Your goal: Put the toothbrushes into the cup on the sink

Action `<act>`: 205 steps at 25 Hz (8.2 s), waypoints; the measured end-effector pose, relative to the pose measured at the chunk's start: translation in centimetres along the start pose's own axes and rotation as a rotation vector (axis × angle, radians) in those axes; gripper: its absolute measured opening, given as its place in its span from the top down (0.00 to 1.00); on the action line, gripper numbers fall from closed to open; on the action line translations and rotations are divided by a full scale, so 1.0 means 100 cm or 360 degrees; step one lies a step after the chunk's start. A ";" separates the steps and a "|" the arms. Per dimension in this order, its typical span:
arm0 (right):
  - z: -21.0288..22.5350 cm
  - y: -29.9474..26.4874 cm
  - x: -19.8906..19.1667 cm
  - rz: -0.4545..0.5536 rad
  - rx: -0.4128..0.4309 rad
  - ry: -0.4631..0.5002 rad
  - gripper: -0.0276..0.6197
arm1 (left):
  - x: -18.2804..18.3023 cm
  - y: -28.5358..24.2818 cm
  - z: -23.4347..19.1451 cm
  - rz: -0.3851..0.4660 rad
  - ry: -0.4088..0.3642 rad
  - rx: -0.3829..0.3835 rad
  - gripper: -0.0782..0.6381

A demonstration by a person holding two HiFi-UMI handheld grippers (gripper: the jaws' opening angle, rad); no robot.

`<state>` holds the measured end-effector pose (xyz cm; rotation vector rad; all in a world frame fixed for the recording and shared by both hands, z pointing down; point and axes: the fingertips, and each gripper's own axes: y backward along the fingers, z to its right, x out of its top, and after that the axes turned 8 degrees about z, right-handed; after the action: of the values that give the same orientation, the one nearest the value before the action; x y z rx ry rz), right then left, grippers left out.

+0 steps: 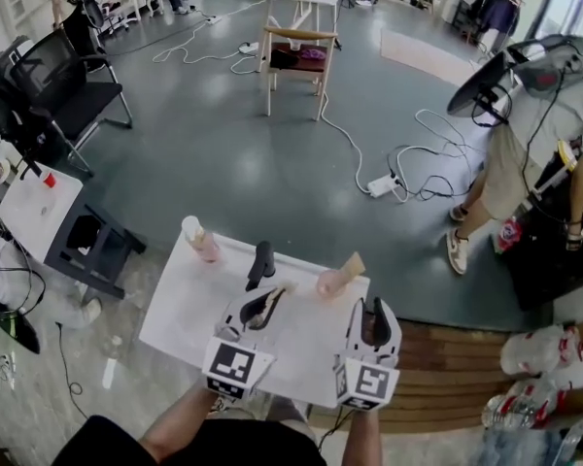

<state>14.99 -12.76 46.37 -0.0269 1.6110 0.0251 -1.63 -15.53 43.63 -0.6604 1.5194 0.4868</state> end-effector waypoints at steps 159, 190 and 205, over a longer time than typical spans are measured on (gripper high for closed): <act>0.015 0.035 -0.017 -0.0060 -0.0011 -0.0044 0.96 | -0.036 -0.036 0.025 -0.0049 -0.0008 -0.0081 0.64; -0.125 0.146 0.050 0.0106 0.0115 0.0012 0.96 | 0.003 0.183 0.010 0.0093 -0.0036 0.0021 0.85; -0.134 0.163 0.048 0.0106 0.0114 0.0005 0.96 | 0.000 0.200 0.012 0.0095 -0.0053 0.0037 0.88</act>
<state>0.84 3.06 42.07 0.0820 1.6148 0.0186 -14.08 0.00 41.72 -0.5873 1.5144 0.5226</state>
